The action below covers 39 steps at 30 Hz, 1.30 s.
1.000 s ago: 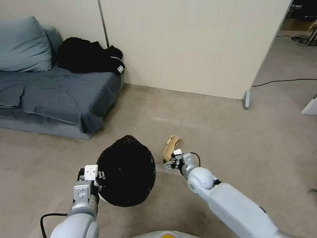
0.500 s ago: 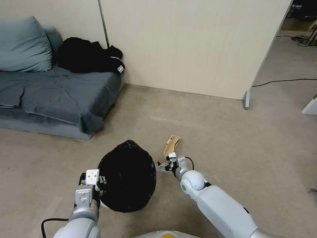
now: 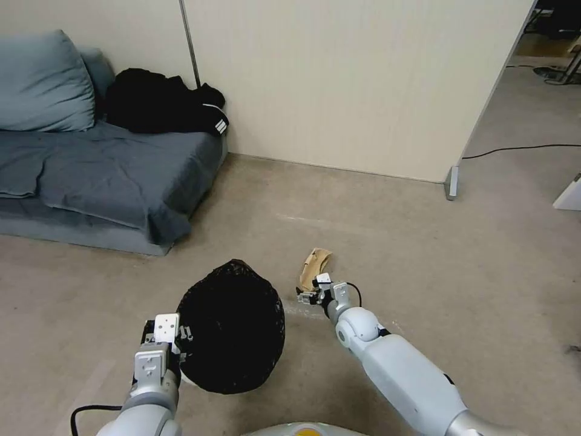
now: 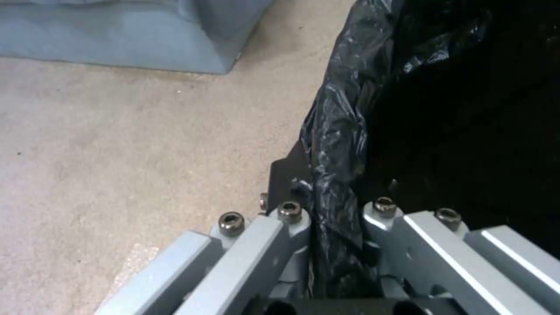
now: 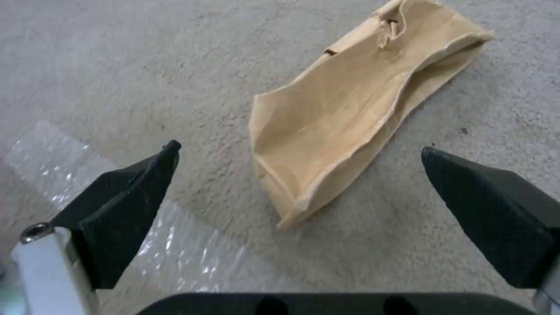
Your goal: Pick up the trash bin, then pick up the garbage from the floor and place it into the trash bin.
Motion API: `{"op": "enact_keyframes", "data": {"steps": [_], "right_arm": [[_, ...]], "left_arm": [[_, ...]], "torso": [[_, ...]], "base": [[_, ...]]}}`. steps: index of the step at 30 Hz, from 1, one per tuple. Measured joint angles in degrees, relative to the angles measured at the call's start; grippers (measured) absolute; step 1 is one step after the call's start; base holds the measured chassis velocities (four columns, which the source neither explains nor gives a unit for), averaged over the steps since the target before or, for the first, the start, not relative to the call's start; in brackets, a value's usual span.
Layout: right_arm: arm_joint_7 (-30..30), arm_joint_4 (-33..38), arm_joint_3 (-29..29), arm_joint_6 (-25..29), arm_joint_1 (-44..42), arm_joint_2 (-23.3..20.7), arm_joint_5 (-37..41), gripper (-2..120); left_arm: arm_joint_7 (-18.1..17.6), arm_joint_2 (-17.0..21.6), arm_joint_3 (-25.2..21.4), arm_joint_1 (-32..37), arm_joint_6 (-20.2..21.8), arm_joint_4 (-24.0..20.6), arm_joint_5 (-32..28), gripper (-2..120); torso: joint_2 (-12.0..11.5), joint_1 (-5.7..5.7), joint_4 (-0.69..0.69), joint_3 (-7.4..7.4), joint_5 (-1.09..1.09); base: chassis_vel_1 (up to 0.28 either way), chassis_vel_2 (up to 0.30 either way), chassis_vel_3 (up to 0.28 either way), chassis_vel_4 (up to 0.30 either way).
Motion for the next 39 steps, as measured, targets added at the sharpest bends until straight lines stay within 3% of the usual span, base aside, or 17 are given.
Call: {"op": "enact_keyframes", "data": {"steps": [13,20,39], "right_arm": [[-4.1,-11.1,3.4,4.6,4.6,4.3,-2.2,99],[-6.0,-16.5,4.9,6.2,6.8,6.0,-2.2,91],[-7.6,-23.8,7.5,9.3,8.2,8.7,-3.5,24]], "left_arm": [[-0.1,-0.1,-0.1,0.8,0.0,-0.3,0.4,3],[-0.2,-0.1,-0.1,0.9,0.0,-0.3,0.5,3],[-0.3,0.0,0.2,0.7,-0.2,0.4,0.6,3]], "torso": [[0.0,0.00,0.00,0.00,0.00],[0.0,0.00,0.00,0.00,-0.01],[0.0,0.00,0.00,0.00,-0.01]], "base": [[0.000,0.000,0.000,0.000],[0.000,0.000,0.000,0.000],[0.000,0.000,0.000,0.000]]}}
